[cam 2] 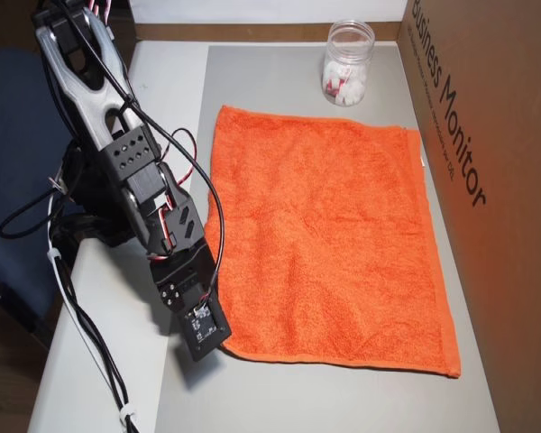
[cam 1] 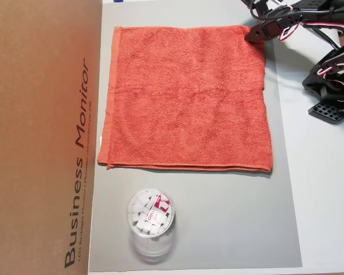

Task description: Fold the blanket.

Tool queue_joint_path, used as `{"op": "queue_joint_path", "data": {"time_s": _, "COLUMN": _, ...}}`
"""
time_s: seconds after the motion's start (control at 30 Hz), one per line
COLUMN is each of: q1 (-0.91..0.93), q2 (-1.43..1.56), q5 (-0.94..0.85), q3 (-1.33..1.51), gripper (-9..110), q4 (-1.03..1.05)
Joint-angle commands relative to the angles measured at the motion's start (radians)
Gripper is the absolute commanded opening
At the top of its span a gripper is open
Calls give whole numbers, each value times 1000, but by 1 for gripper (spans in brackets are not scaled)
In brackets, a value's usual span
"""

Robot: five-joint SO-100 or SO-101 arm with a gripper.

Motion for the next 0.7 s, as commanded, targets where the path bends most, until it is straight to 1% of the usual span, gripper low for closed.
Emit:
{"op": "queue_joint_path", "data": {"time_s": 0.0, "q1": -2, "q2": 66, "q5": 3, "q3": -2, "gripper": 0, "q4": 21}}
{"op": "queue_joint_path", "data": {"time_s": 0.27, "q1": -17, "q2": 184, "q5": 11, "q3": 32, "gripper": 0, "q4": 23}}
{"op": "queue_joint_path", "data": {"time_s": 0.67, "q1": -12, "q2": 270, "q5": 12, "q3": -6, "gripper": 0, "q4": 23}}
